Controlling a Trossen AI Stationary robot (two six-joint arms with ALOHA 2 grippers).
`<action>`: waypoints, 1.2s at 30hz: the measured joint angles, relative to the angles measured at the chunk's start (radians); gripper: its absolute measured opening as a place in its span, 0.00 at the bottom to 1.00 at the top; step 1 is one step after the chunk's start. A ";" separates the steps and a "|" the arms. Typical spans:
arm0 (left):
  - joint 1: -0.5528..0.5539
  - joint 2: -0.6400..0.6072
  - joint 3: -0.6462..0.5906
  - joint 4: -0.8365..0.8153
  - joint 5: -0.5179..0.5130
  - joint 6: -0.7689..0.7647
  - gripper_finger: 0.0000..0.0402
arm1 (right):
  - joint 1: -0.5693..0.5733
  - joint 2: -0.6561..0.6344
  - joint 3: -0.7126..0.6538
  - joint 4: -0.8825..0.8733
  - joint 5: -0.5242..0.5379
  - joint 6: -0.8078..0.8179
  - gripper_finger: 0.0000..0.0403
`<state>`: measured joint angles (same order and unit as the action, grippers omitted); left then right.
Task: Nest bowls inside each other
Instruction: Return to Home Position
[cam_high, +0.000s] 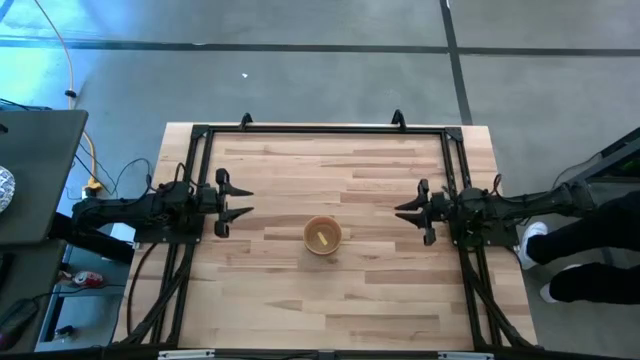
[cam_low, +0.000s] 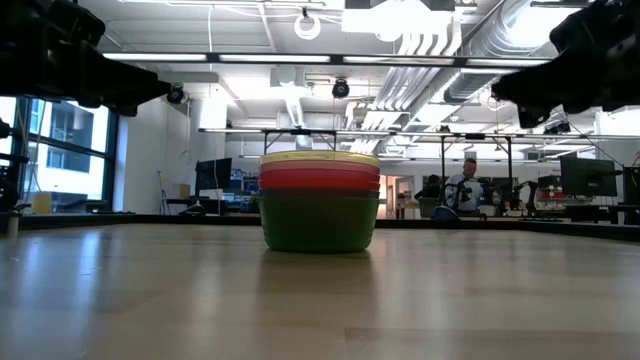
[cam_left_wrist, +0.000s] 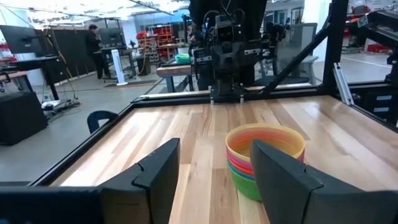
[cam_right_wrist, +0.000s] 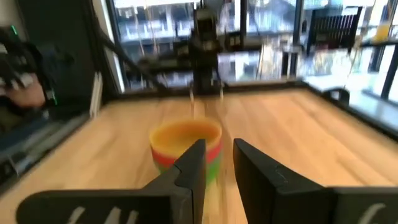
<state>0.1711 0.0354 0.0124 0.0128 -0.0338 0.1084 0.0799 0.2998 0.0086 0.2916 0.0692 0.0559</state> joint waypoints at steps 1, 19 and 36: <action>0.000 0.001 0.000 0.000 0.000 0.004 0.46 | 0.000 0.000 0.000 -0.025 0.001 0.000 0.18; -0.001 0.111 0.000 -0.002 0.031 -0.080 0.46 | 0.017 -0.013 0.000 -0.227 -0.008 0.060 0.18; -0.001 0.108 0.000 0.014 -0.002 -0.121 0.46 | 0.172 -0.299 -0.001 -0.206 0.092 -0.097 0.00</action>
<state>0.1699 0.1435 0.0121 0.0269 -0.0355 -0.0123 0.2519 0.0010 0.0078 0.0859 0.1608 -0.0411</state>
